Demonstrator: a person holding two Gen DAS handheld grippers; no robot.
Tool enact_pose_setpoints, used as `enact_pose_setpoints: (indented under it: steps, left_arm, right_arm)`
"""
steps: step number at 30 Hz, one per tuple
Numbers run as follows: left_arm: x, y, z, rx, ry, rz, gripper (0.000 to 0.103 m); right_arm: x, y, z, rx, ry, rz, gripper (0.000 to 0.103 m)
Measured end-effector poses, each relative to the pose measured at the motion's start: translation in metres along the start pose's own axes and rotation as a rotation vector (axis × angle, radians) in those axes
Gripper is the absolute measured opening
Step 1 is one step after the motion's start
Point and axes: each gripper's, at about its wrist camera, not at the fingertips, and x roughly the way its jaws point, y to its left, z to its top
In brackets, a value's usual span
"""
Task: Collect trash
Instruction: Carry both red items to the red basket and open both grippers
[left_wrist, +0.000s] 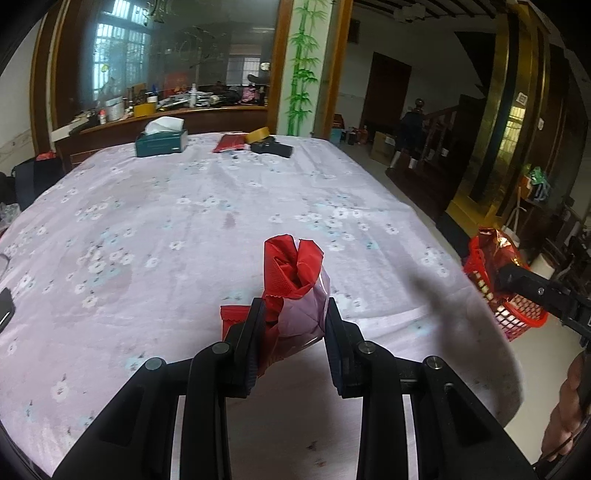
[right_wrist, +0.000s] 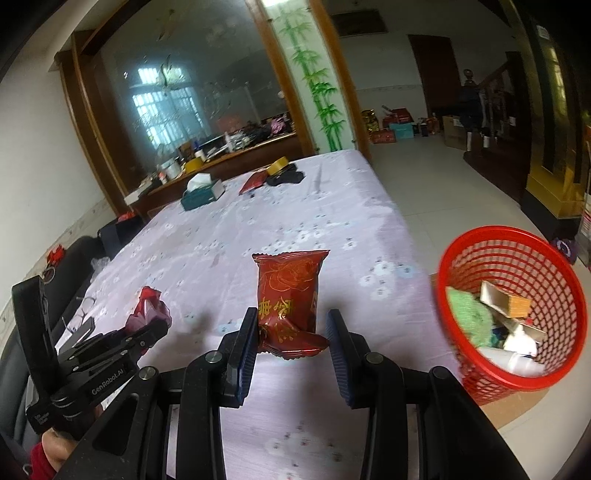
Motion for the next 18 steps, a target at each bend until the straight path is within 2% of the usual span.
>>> enact_pose_setpoints:
  steps: [5, 18]
  left_arm:
    - [0.002, -0.02, 0.011, 0.025, 0.005, -0.048, 0.029]
    - [0.02, -0.108, 0.034, 0.17, 0.013, -0.131, 0.029]
  right_arm:
    - [-0.015, -0.025, 0.003, 0.045, -0.031, -0.026, 0.04]
    - [-0.052, -0.1, 0.007, 0.175, -0.109, -0.12, 0.04]
